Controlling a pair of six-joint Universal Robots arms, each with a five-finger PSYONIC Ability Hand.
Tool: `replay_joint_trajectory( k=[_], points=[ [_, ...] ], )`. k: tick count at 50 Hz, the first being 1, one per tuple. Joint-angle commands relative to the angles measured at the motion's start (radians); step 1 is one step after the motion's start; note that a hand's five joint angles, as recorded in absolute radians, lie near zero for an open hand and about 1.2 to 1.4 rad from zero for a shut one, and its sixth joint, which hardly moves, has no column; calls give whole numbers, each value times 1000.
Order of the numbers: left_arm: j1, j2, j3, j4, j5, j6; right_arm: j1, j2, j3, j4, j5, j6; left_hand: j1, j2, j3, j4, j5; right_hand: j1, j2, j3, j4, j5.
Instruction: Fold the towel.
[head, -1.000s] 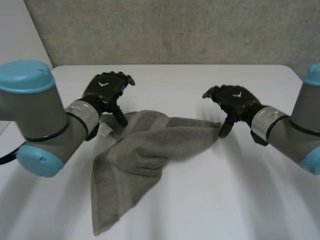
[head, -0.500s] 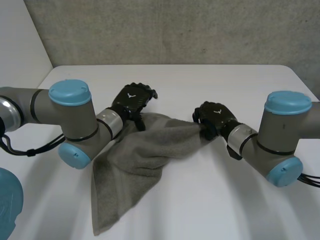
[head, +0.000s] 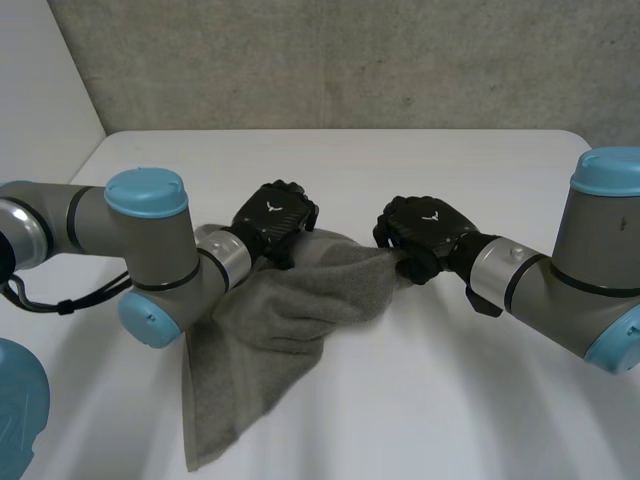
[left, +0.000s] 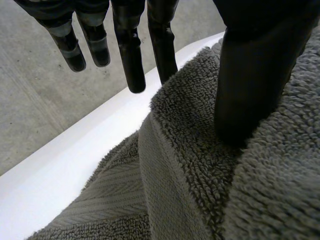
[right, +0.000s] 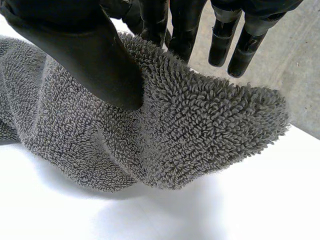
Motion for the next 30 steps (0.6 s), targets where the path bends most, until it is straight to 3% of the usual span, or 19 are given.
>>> replay_joint_trajectory(
  k=[1,2,4,5,6,15,21,25,30],
  points=[
    [0,-7,-9,-10,43,2,1,-4,-1,-2,-1,-13,291,294,-51,-59,291,108,127,-43,-76,89],
    [0,-7,-9,-10,43,2,1,-4,-1,-2,-1,-13,293,295,-51,-59,292,108,127,-43,-76,89],
    [2,-11,-20,-21,69,19,1,-3,-1,-2,-1,-15,602,605,-51,-59,602,108,127,-43,-76,89],
    [2,-11,-20,-21,69,19,1,-1,-1,-2,-1,-18,604,607,-51,-59,603,108,127,-43,-76,89],
    [2,-10,-23,-19,68,30,1,2,-3,-2,-1,-19,755,758,-51,-59,754,108,127,-43,-76,89],
    [14,33,28,5,19,67,7,54,-64,-11,-1,-61,765,768,-51,-59,764,108,127,-43,-76,89],
    [17,120,95,123,-47,51,21,54,-301,-37,33,-111,765,768,-51,-59,764,108,127,-43,-76,89],
    [15,275,103,308,-112,16,56,-55,-451,-233,153,-50,765,768,-51,-59,764,108,127,-43,-76,89],
    [23,462,-1,470,-109,-32,56,-193,-373,-483,232,69,765,768,-51,-59,764,108,127,-43,-76,89]
  ],
)
